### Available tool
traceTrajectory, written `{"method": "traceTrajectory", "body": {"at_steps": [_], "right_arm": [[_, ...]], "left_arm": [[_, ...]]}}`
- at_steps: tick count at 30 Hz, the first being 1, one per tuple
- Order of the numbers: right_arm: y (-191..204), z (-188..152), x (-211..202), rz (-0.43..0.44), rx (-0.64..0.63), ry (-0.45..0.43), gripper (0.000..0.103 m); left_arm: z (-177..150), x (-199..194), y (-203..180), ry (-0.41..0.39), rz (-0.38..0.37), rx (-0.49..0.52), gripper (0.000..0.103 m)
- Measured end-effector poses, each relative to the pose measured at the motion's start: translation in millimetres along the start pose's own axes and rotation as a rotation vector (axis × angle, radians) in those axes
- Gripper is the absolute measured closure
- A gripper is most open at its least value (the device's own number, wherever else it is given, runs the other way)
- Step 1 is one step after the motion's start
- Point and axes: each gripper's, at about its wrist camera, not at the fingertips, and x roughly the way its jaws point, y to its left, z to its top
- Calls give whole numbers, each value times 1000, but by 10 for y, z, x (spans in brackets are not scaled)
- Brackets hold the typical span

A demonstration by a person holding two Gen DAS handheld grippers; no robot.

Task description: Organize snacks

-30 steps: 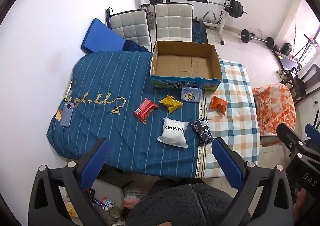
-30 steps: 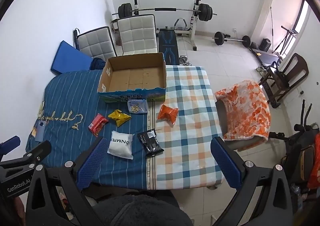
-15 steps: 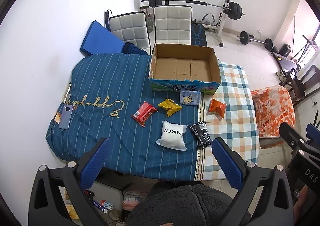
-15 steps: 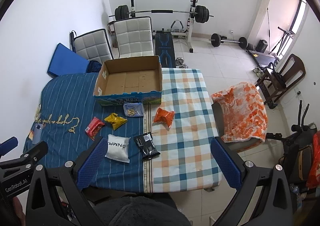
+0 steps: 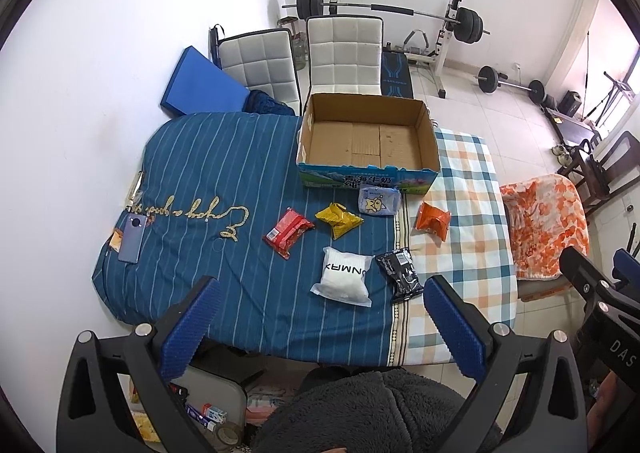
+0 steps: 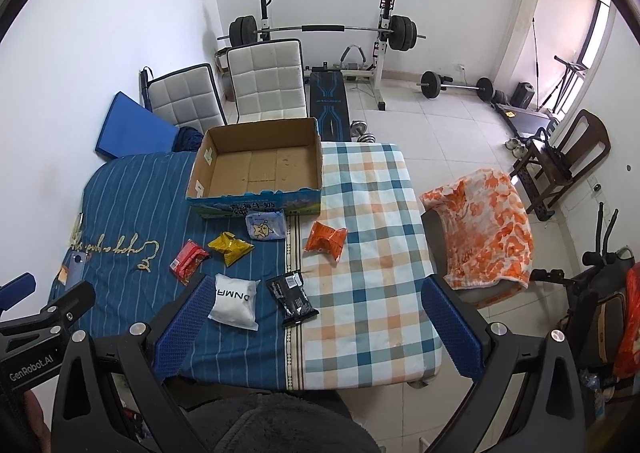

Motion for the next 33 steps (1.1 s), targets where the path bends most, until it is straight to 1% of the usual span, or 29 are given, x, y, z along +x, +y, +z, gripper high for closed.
{"method": "traceTrajectory", "body": {"at_steps": [7,16,33], "right_arm": [[-34,-8,-62,3,-4,-14,0],[-32,-4,-94,3,-5,-24,0],[-30,-11,-138,-1,-4,-31,0]], "left_arm": [[21,-24,17,-7,-2,-3,0],[15,-148,-1,-44,0,5,0],[47,-220,2,-64,-6,6,0]]}}
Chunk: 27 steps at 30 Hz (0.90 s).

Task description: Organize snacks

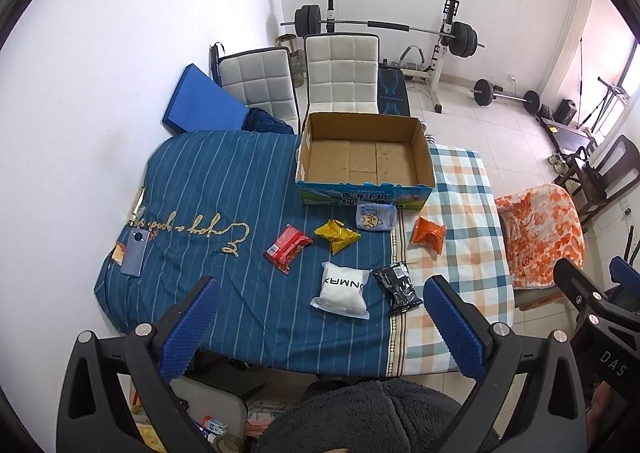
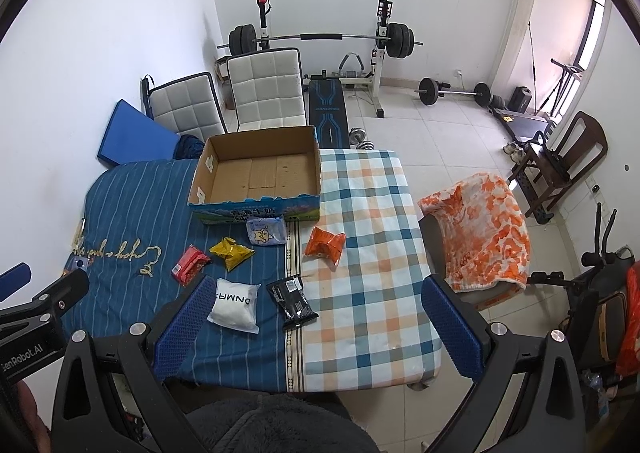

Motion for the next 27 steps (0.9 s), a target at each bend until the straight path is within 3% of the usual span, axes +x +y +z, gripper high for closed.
{"method": "traceTrajectory", "body": {"at_steps": [27], "right_arm": [[-29,145,6,30,14,-3,0]], "left_arm": [[-7,95,-66,-8,1,4,0]]}}
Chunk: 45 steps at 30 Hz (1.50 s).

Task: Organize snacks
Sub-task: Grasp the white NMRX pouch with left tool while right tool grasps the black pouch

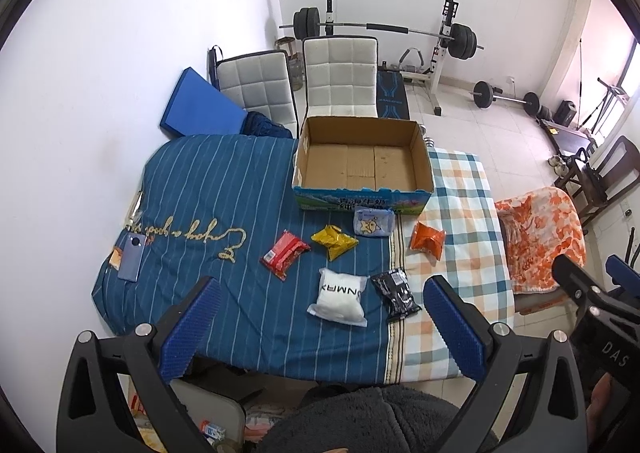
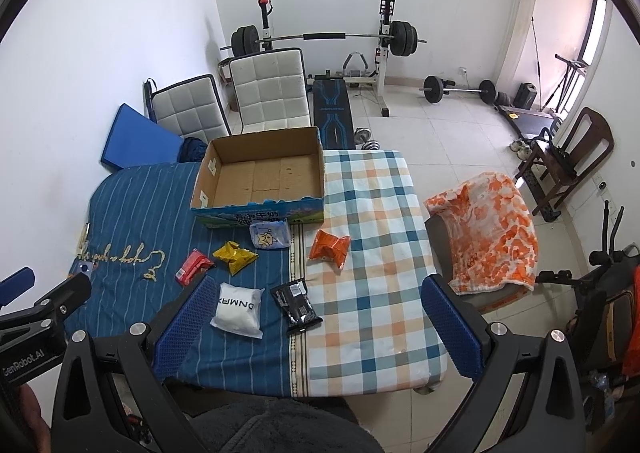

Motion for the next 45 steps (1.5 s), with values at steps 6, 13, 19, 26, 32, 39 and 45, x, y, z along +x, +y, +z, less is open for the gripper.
{"method": "traceTrajectory", "body": {"at_steps": [6,13,19,26,32,39,45], "right_arm": [[-125,78,639,36,25,42,0],[-73,-182,2197,45,-14,248,0],[105,-774,3434,58,-107,445,0],[220,-1301,4301,27,-143,585,0],[197,-1511,4507,20,-138,636,1],[237,-1586,4769,32,-121,648,5],[272,-1747,5085,56,-74,727,35]], "left_arm": [[77,440,-77,-31,19,28,0],[-5,1736,-79,126,22,16,0],[-347,2902,-144,335,-15,42,0],[-768,3962,-218,567,-45,71,0],[-998,4439,-366,658,-95,110,9],[-1144,4344,-277,623,-107,72,23],[-1320,4266,-95,636,-81,24,21]]}}
